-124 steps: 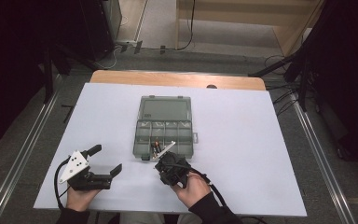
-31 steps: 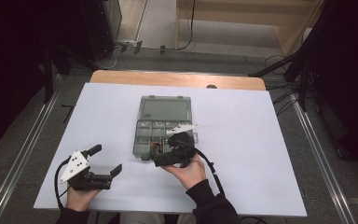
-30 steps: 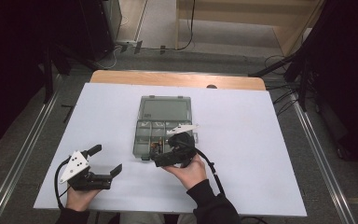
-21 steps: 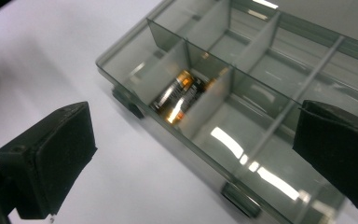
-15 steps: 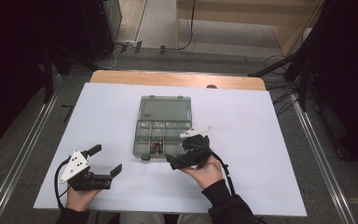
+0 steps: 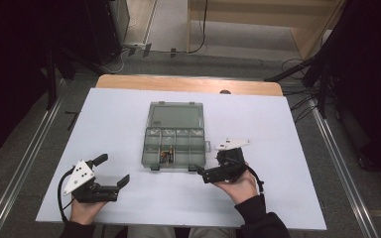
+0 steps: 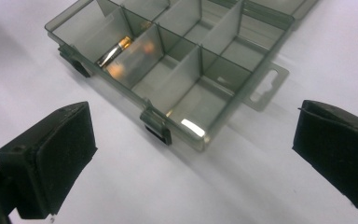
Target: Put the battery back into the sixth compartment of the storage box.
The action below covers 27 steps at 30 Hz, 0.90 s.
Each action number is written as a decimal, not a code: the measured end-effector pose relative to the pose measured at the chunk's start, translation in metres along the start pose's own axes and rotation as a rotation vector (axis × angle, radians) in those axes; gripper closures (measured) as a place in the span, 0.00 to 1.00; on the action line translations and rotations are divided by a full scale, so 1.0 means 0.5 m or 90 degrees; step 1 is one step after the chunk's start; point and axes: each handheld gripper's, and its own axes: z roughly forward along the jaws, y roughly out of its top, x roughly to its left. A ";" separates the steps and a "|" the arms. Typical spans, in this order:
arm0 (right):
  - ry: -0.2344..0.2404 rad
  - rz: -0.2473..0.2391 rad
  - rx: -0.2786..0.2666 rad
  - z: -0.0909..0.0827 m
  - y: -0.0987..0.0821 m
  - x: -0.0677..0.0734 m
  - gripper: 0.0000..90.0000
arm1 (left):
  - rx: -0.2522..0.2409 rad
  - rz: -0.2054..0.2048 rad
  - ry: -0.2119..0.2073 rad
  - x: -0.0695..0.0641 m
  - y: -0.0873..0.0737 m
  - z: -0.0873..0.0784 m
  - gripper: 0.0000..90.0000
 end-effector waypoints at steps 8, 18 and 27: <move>-0.039 0.009 -0.028 -0.030 -0.047 -0.041 0.00 | 0.000 -0.001 0.002 0.000 -0.001 -0.001 0.00; -0.028 0.004 -0.116 -0.072 -0.113 -0.086 0.00 | 0.004 -0.002 0.006 0.000 -0.001 -0.002 0.00; -0.032 0.030 -0.249 -0.130 -0.185 -0.140 0.04 | 0.008 -0.009 0.009 0.000 -0.003 -0.005 0.00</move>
